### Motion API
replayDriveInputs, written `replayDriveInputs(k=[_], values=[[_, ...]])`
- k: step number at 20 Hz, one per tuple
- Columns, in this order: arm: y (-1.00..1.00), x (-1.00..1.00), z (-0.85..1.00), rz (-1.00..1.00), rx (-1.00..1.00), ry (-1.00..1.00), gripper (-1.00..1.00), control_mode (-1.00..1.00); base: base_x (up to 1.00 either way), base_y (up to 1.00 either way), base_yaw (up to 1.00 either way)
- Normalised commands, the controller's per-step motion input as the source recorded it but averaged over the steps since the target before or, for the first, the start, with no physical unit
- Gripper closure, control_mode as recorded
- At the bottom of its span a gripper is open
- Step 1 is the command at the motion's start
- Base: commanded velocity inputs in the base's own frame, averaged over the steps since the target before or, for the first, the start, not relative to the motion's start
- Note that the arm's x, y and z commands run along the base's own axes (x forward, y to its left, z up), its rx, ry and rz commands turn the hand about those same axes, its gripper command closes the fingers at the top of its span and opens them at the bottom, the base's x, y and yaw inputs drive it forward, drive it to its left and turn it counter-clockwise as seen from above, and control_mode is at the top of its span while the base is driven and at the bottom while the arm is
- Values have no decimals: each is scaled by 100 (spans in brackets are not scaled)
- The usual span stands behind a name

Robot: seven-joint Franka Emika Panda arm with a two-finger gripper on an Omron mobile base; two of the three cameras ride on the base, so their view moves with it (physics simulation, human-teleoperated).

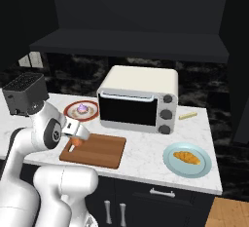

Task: From the different types of pastries on the counter, select a croissant and place it on the cutting board. Then retrieve a jar of jam from the cabinet and place it alongside the croissant on the cutting board.

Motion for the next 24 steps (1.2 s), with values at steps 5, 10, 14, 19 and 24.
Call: replayDriveInputs(k=[5, 10, 14, 19, 24], values=[[-14, 0, -56, 1, 4, -13, 100, -100, 0, 0, 0], [-33, 2, -52, 8, 3, -6, 100, -100, 0, 0, 0], [-64, 0, -100, 24, 10, -16, 100, -100, 0, 0, 0], [-38, 0, -100, 26, 23, -7, 100, -100, 0, 0, 0], [-10, 0, -100, 22, 18, -9, -100, -100, 0, 0, 0]])
